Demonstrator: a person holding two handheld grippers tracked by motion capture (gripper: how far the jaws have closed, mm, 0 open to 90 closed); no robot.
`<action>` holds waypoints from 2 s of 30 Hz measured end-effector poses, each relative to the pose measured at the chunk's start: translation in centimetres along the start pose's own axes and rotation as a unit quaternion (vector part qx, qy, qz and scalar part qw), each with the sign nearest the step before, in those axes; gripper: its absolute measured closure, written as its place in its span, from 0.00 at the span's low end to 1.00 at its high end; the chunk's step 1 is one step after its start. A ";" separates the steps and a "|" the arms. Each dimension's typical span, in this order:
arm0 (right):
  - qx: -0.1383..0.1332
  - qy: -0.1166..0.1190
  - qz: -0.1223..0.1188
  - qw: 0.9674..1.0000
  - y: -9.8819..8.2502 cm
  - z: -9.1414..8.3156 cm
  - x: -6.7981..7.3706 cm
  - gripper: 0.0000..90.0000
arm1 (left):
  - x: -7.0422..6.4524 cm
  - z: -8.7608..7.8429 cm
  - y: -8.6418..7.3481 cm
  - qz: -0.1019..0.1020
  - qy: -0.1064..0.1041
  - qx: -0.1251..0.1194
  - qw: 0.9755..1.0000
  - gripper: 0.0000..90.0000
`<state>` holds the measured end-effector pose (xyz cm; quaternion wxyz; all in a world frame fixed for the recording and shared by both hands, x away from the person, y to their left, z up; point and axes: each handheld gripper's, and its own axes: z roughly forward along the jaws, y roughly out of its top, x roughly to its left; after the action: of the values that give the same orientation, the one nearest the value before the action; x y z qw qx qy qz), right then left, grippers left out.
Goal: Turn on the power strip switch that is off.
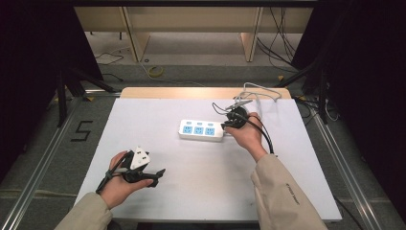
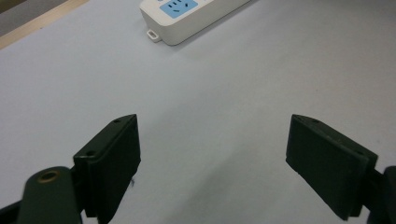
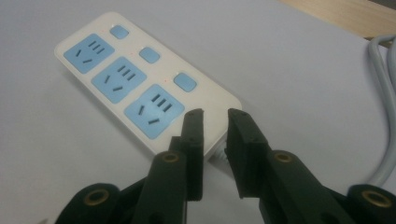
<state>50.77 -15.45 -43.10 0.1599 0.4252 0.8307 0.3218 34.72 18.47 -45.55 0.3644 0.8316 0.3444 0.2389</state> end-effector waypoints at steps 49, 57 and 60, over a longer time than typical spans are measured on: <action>-0.028 0.037 0.018 0.999 -9.3 -8.3 -1.9 0.57 | 0.0 0.1 -0.1 -0.006 0.003 0.004 1.000 0.19; -0.041 0.033 0.020 0.998 -11.5 -9.9 -1.9 0.51 | 0.1 0.1 -0.1 -0.008 0.004 0.003 1.000 0.19; -0.045 0.030 0.026 0.998 -12.6 -10.4 -1.7 0.49 | 0.0 0.1 0.0 -0.005 0.003 0.005 1.000 0.19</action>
<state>38.53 -26.44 -43.85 0.1454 0.4292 0.8083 0.3760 34.79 18.48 -45.63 0.3603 0.8310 0.3508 0.2379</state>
